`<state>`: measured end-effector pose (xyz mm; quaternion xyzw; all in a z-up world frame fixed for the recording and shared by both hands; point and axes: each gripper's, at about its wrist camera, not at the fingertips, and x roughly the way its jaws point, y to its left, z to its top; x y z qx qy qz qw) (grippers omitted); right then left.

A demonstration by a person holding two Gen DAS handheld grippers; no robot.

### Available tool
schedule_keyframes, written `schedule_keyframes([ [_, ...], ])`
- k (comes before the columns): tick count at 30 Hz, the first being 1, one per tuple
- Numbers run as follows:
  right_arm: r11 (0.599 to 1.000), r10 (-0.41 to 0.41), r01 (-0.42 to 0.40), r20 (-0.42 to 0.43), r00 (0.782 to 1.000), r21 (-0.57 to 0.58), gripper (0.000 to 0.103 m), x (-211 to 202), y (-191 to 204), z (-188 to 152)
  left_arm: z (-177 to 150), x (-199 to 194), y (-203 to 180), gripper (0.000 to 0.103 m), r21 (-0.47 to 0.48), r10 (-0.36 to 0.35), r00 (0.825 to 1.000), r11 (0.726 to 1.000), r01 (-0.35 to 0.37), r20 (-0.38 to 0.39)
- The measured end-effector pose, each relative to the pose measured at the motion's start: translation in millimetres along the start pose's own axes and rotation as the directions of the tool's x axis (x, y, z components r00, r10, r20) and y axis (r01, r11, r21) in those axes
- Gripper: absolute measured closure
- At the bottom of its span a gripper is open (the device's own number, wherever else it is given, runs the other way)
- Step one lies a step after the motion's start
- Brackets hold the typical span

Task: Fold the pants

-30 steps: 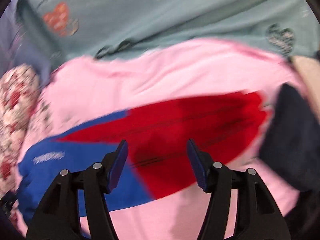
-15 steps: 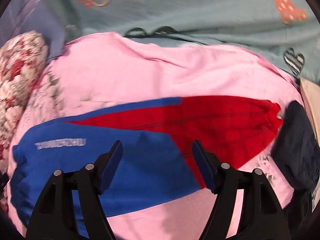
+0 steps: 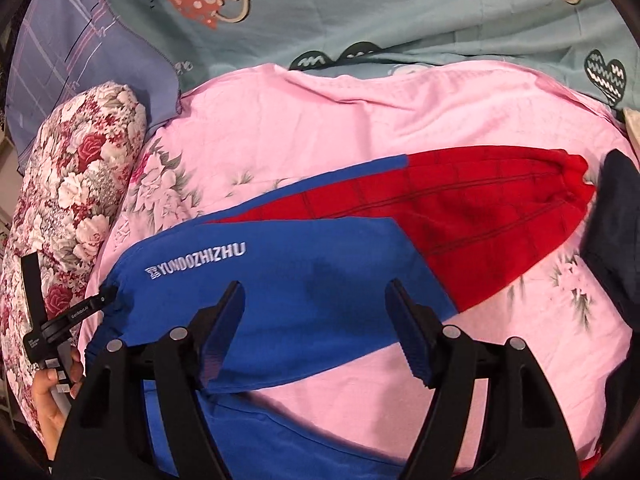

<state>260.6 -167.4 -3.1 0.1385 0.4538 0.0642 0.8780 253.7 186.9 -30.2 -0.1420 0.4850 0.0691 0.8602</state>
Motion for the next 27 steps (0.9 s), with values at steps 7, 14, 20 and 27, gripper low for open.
schedule_keyframes([
  [7, 1.000, -0.019, 0.019, 0.048, 0.999, 0.001, 0.030, 4, -10, 16, 10, -66, -15, 0.072, 0.042, 0.055, 0.967, 0.997, -0.067, 0.248],
  [14, 0.998, -0.050, 0.048, -0.038, 0.998, -0.044, 0.030, 66, -11, 34, 17, -1, 1, 0.068, -0.016, 0.186, 0.977, 0.982, -0.186, 0.104],
  [20, 0.986, -0.136, 0.128, -0.069, 0.988, -0.108, 0.030, 96, -20, 36, 7, 5, 4, 0.021, -0.008, 0.297, 0.941, 0.954, -0.300, 0.164],
  [27, 0.974, -0.144, 0.137, 0.025, 0.989, 0.183, 0.030, 53, -86, 51, -4, -27, -2, 0.017, 0.024, 0.296, 0.937, 0.952, -0.305, 0.183],
])
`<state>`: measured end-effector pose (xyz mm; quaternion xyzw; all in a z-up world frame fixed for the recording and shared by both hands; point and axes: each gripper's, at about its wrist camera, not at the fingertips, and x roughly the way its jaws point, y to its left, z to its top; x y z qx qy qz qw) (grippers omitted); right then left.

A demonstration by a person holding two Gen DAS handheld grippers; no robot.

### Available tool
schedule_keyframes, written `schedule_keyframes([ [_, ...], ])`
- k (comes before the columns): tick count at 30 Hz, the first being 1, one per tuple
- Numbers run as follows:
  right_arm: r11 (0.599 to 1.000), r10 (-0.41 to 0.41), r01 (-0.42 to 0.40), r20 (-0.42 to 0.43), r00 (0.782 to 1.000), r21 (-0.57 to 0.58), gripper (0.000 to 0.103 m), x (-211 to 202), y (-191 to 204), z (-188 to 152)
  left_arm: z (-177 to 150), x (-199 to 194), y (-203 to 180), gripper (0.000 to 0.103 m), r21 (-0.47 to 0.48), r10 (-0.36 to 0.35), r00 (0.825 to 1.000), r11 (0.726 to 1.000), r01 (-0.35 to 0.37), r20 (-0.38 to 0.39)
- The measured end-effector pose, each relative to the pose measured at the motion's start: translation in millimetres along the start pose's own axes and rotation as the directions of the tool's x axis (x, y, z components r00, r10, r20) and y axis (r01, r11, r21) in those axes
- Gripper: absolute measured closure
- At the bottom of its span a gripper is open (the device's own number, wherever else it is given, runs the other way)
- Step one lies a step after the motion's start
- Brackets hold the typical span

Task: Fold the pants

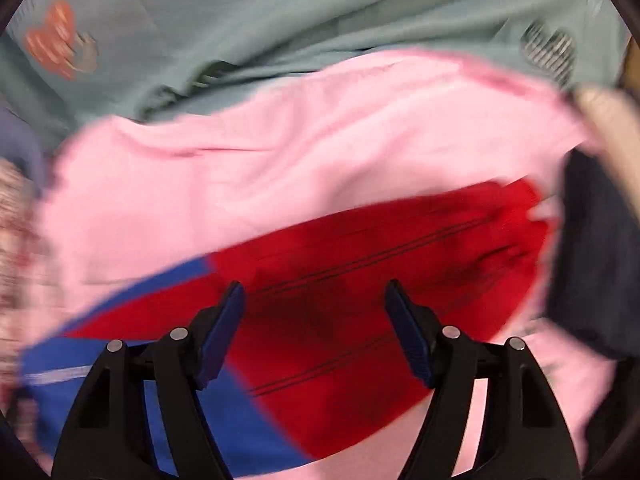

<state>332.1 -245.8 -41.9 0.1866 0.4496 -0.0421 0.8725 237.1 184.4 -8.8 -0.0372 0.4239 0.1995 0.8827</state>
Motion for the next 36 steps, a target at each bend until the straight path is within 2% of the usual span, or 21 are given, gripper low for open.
schedule_keyframes([
  [1, 0.997, 0.075, -0.075, -0.022, 0.997, -0.011, 0.030, -4, 5, -2, -4, -8, -3, 0.015, 0.008, 0.006, 1.000, 1.000, -0.006, 0.018],
  [4, 0.971, 0.012, -0.005, 0.029, 1.000, -0.238, 0.030, -11, 49, -10, -14, -26, -13, 0.010, 0.019, -0.055, 0.998, 0.998, 0.054, 0.035],
  [6, 0.902, 0.002, 0.000, 0.003, 1.000, -0.432, 0.030, -3, 88, -18, -21, -32, -20, 0.008, 0.021, -0.120, 0.993, 0.993, 0.119, 0.021],
  [9, 0.811, -0.036, 0.044, 0.025, 0.999, -0.584, 0.030, 7, 125, -27, -36, -37, -27, 0.007, 0.049, -0.193, 0.981, 0.980, 0.192, 0.011],
  [11, 0.767, -0.053, 0.064, 0.037, 0.998, -0.638, 0.030, 13, 134, -27, -46, -32, -27, 0.007, 0.056, -0.218, 0.976, 0.975, 0.217, 0.015],
  [12, 0.737, -0.071, 0.077, 0.036, 0.997, -0.671, 0.030, 18, 139, -27, -48, -28, -28, 0.007, 0.051, -0.218, 0.976, 0.975, 0.217, 0.001],
  [14, 0.704, -0.099, 0.073, 0.004, 0.995, -0.706, 0.031, 31, 139, -23, -47, -15, -26, 0.007, 0.029, -0.225, 0.973, 0.974, 0.226, -0.051],
  [16, 0.694, -0.115, 0.047, -0.047, 0.992, -0.718, 0.041, 43, 133, -22, -46, -7, -18, 0.007, -0.023, -0.257, 0.963, 0.966, 0.256, -0.081],
  [17, 0.703, -0.090, 0.020, -0.061, 0.994, -0.711, 0.044, 43, 129, -20, -48, -6, -15, 0.007, -0.050, -0.259, 0.962, 0.965, 0.256, -0.086],
  [19, 0.711, -0.075, -0.012, -0.093, 0.993, -0.703, 0.069, 42, 125, -17, -49, -2, -10, 0.007, -0.085, -0.272, 0.957, 0.961, 0.264, -0.098],
  [22, 0.692, -0.093, 0.001, -0.089, 0.992, -0.722, 0.088, 39, 122, -18, -51, 2, -11, 0.007, -0.083, -0.260, 0.960, 0.964, 0.252, -0.107],
  [25, 0.691, -0.081, -0.003, -0.081, 0.993, -0.723, 0.097, 32, 122, -17, -53, 1, -16, 0.007, -0.055, -0.237, 0.966, 0.971, 0.233, -0.102],
  [28, 0.738, -0.030, -0.005, -0.040, 0.999, -0.674, 0.099, 18, 117, -5, -51, 5, -19, 0.007, -0.040, -0.222, 0.970, 0.975, 0.219, -0.102],
  [32, 0.799, -0.017, 0.032, 0.030, 0.999, -0.600, 0.099, 17, 115, 6, -52, 7, -22, 0.007, -0.021, -0.204, 0.974, 0.979, 0.202, -0.096],
  [33, 0.801, -0.034, 0.045, 0.029, 0.999, -0.597, 0.099, 26, 121, 6, -52, 8, -22, 0.007, -0.017, -0.199, 0.975, 0.980, 0.198, -0.096],
  [35, 0.771, -0.129, 0.131, 0.048, 0.990, -0.623, 0.096, 44, 128, -3, -52, 10, -20, 0.007, -0.017, -0.196, 0.975, 0.981, 0.196, -0.105],
  [36, 0.762, -0.157, 0.153, 0.049, 0.986, -0.629, 0.089, 53, 137, -10, -51, 10, -18, 0.007, -0.024, -0.203, 0.973, 0.979, 0.201, -0.109],
])
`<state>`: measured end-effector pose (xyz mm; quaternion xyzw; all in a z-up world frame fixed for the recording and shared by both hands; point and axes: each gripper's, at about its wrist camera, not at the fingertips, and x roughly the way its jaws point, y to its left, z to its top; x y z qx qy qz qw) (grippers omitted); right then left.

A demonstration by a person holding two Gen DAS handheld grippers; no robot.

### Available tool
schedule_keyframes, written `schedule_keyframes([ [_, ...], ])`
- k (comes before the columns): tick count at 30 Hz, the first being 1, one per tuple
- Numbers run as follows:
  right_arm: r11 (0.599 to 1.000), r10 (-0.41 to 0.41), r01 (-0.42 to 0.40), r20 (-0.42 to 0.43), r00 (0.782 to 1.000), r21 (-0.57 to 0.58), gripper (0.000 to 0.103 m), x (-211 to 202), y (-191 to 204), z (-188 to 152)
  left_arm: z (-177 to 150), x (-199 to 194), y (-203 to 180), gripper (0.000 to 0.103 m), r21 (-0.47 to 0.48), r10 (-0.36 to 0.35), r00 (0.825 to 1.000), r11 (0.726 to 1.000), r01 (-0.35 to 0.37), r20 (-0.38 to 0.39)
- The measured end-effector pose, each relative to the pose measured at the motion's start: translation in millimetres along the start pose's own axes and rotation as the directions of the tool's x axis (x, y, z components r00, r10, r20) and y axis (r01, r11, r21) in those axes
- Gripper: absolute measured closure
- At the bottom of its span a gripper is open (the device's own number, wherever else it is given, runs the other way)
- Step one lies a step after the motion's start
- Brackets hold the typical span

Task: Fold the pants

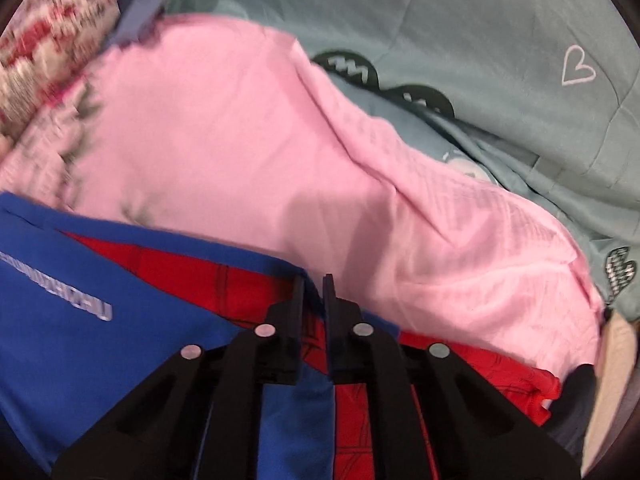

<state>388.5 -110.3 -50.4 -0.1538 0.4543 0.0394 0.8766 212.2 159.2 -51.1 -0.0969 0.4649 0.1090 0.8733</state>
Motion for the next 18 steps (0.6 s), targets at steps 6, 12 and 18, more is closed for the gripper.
schedule_keyframes([
  [6, 0.995, 0.013, -0.023, 0.106, 0.994, 0.092, 0.050, -56, -16, -13, 7, -10, 26, 0.007, -0.102, -0.047, 0.999, 0.994, 0.047, 0.009],
  [12, 0.969, 0.162, -0.155, -0.023, 0.987, 0.192, 0.051, -47, -38, -75, 7, -10, 31, 0.007, -0.117, -0.055, 0.998, 0.992, 0.052, -0.020],
  [18, 0.780, 0.128, -0.114, 0.022, 0.992, 0.615, 0.050, -42, -164, -134, 4, -11, 16, 0.007, -0.043, 0.014, 1.000, 0.999, -0.014, 0.004],
])
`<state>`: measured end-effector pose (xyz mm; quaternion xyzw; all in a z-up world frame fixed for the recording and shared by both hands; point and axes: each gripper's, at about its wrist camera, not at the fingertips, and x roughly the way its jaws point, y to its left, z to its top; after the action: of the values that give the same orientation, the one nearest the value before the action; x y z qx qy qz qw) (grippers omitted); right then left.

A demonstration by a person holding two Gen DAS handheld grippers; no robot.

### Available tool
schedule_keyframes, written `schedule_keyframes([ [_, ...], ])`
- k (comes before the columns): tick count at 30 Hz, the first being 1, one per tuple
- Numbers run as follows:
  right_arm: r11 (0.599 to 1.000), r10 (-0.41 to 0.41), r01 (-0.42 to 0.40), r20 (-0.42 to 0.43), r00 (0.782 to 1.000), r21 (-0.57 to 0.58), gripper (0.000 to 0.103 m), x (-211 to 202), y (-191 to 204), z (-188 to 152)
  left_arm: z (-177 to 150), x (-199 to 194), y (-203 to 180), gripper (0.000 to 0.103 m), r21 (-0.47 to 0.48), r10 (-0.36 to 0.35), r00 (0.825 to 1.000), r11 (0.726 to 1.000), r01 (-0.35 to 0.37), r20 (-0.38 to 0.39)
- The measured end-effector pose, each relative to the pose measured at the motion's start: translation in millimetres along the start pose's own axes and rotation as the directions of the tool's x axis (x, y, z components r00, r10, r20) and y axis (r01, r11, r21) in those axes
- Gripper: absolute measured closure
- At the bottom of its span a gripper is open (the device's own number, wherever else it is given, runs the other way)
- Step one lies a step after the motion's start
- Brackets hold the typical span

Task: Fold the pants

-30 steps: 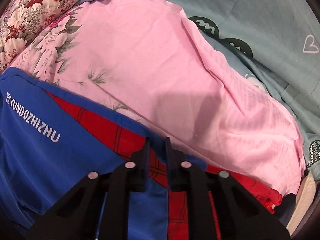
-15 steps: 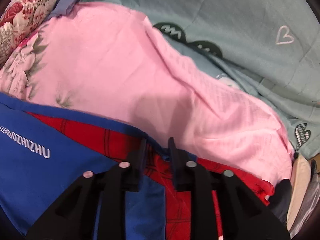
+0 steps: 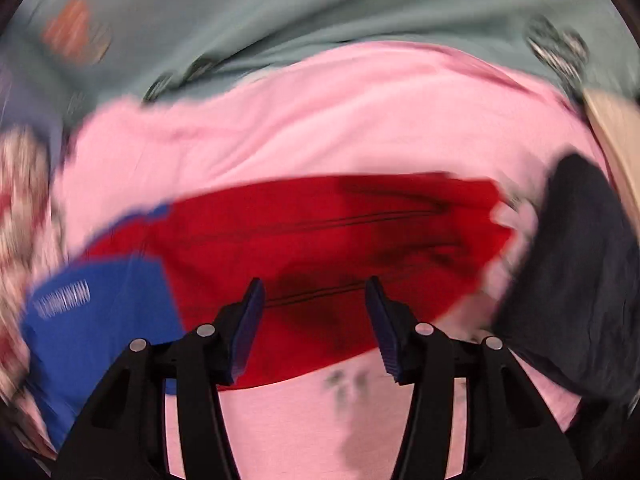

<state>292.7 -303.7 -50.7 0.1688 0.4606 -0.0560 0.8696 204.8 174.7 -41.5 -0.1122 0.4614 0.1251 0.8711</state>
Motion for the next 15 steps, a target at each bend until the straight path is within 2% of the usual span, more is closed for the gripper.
schedule_keyframes([
  [2, 0.996, -0.071, 0.068, 0.048, 0.996, 0.063, 0.044, -10, -25, 9, 0, 3, 0, 0.007, -0.001, 0.002, 1.000, 1.000, -0.002, -0.009],
  [3, 0.990, -0.127, 0.122, 0.074, 0.989, 0.075, 0.041, -14, -38, 14, 1, 4, 0, 0.007, -0.005, -0.005, 1.000, 1.000, 0.005, -0.015],
  [5, 0.982, -0.182, 0.176, 0.092, 0.979, 0.073, 0.040, -15, -51, 18, 1, 7, 1, 0.007, -0.015, -0.018, 0.999, 1.000, 0.018, -0.027],
  [9, 0.973, -0.215, 0.211, 0.041, 0.976, 0.088, 0.040, 7, -60, 22, 0, 10, 1, 0.007, -0.019, -0.015, 0.999, 1.000, 0.014, -0.033],
  [12, 0.980, -0.175, 0.174, 0.005, 0.985, 0.096, 0.040, 24, -63, 20, 0, 12, 1, 0.007, -0.012, -0.009, 0.999, 1.000, 0.008, -0.035],
  [13, 0.983, -0.148, 0.149, -0.016, 0.989, 0.109, 0.044, 34, -63, 21, 0, 13, 1, 0.007, -0.010, -0.006, 0.999, 1.000, 0.005, -0.037],
  [14, 0.980, -0.163, 0.162, -0.002, 0.987, 0.113, 0.047, 36, -62, 22, 0, 14, 2, 0.007, -0.009, -0.003, 0.999, 1.000, 0.003, -0.040],
  [15, 0.979, -0.178, 0.176, 0.014, 0.984, 0.102, 0.068, 36, -60, 24, 1, 14, 2, 0.007, -0.010, -0.004, 0.999, 1.000, 0.003, -0.042],
])
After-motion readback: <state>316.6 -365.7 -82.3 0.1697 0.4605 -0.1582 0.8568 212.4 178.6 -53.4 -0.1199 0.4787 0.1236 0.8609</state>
